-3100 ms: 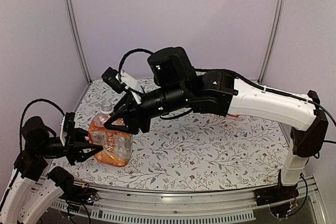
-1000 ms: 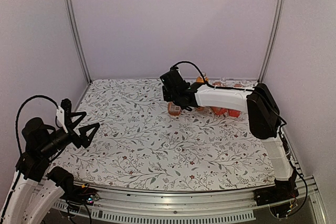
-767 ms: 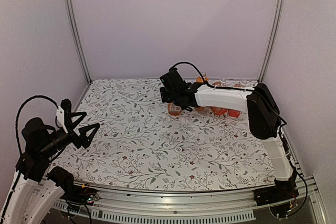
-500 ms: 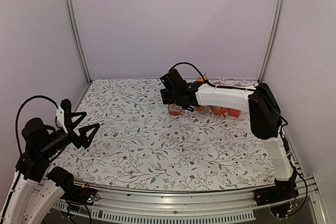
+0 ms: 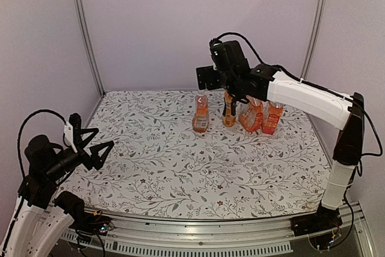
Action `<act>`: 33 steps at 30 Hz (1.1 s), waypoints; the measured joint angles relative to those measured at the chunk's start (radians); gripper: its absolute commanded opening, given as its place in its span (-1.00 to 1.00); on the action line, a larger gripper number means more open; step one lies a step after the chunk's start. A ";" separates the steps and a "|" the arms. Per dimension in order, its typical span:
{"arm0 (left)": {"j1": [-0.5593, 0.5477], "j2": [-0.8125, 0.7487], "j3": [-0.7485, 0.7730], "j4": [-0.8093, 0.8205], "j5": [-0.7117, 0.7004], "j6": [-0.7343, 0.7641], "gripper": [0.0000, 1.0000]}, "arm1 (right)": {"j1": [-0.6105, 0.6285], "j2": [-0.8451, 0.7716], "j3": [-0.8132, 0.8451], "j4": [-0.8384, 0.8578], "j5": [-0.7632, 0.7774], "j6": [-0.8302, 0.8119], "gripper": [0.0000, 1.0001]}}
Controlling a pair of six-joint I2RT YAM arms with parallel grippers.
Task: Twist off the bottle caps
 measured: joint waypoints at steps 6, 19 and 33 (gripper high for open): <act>0.027 0.000 0.000 0.000 0.003 0.000 0.86 | -0.028 -0.298 -0.254 0.000 0.030 -0.013 0.97; 0.064 -0.021 -0.001 0.001 -0.028 0.000 0.89 | -0.266 -1.069 -0.980 -0.188 0.219 0.191 0.97; 0.106 -0.020 -0.008 0.001 -0.068 0.000 0.93 | -0.438 -1.197 -1.265 -0.238 0.214 0.399 0.98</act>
